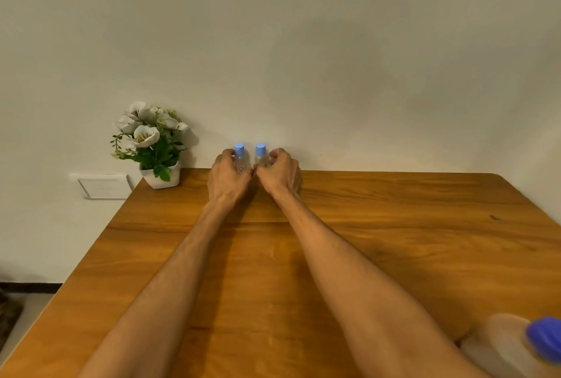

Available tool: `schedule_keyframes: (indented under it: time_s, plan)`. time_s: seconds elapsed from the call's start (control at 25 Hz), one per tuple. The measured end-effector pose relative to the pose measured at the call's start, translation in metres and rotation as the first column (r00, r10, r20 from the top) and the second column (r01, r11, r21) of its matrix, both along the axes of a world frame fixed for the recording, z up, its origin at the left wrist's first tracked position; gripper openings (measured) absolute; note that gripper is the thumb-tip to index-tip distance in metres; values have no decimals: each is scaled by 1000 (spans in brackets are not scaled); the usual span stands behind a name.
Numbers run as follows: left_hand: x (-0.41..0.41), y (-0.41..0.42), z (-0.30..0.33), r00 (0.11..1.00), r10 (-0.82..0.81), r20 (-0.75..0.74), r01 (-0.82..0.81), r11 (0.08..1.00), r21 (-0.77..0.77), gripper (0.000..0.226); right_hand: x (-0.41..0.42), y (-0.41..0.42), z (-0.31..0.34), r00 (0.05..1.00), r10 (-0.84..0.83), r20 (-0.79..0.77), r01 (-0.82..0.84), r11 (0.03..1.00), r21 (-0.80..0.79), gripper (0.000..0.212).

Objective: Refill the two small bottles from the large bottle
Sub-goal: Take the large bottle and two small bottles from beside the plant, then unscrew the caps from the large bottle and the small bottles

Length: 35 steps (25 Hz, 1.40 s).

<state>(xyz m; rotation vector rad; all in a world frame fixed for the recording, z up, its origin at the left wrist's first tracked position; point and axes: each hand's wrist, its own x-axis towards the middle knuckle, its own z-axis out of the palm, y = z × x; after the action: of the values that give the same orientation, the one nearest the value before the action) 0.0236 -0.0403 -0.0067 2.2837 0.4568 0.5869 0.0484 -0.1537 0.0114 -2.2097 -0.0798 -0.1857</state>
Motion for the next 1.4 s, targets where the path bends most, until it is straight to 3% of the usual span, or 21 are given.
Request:
schedule_keyframes:
  time_s: [0.12, 0.24, 0.44, 0.56, 0.68, 0.84, 1.0, 1.08, 1.16, 1.24, 1.32, 1.4]
  plan:
    - [10, -2, -7, 999, 33, 14, -33, 999, -6, 35, 12, -1, -11, 1000, 5, 7, -5, 1000, -4, 31]
    - [-21, -13, -7, 999, 27, 34, -24, 996, -87, 32, -16, -17, -10, 999, -42, 2, 42, 999, 17, 27]
    - [-169, -64, -16, 998, 13, 69, 1, 981, -194, 22, -168, -81, -14, 999, -44, 17, 43, 998, 40, 28]
    - [-280, -108, -19, 994, 59, 92, -36, 973, -229, 25, -279, -137, -22, 999, -22, 40, 20, 999, 47, 27]
    - [-342, -134, -20, 995, 64, 81, -44, 973, -226, 29, -335, -171, -21, 1000, 0, 29, 0, 1000, -3, 36]
    - [-365, -144, -15, 998, 42, 51, -29, 974, -225, 34, -355, -180, -16, 1000, 8, 21, -7, 1000, -30, 39]
    - [-387, -161, -4, 996, 91, -8, -90, 965, -247, 70, -368, -193, -11, 1000, 19, 12, -19, 1000, 16, 61]
    - [-407, -181, 5, 980, 153, 129, -116, 959, -257, 57, -382, -214, -5, 996, -68, 52, 60, 987, 147, 57]
    - [-421, -209, 16, 938, 67, 341, 15, 972, -234, 31, -394, -243, 3, 959, -251, 132, 202, 932, 302, 34]
    - [-416, -239, 33, 879, -113, 463, 204, 967, -152, 20, -394, -271, 9, 879, -424, 217, 323, 866, 382, 29]
    - [-391, -264, 57, 829, -269, 491, 334, 941, -48, 20, -379, -292, 14, 858, -461, 225, 363, 856, 368, 48]
    - [-358, -286, 86, 795, -433, 425, 418, 899, 134, 32, -357, -306, 18, 926, -338, 170, 272, 907, 321, 75]
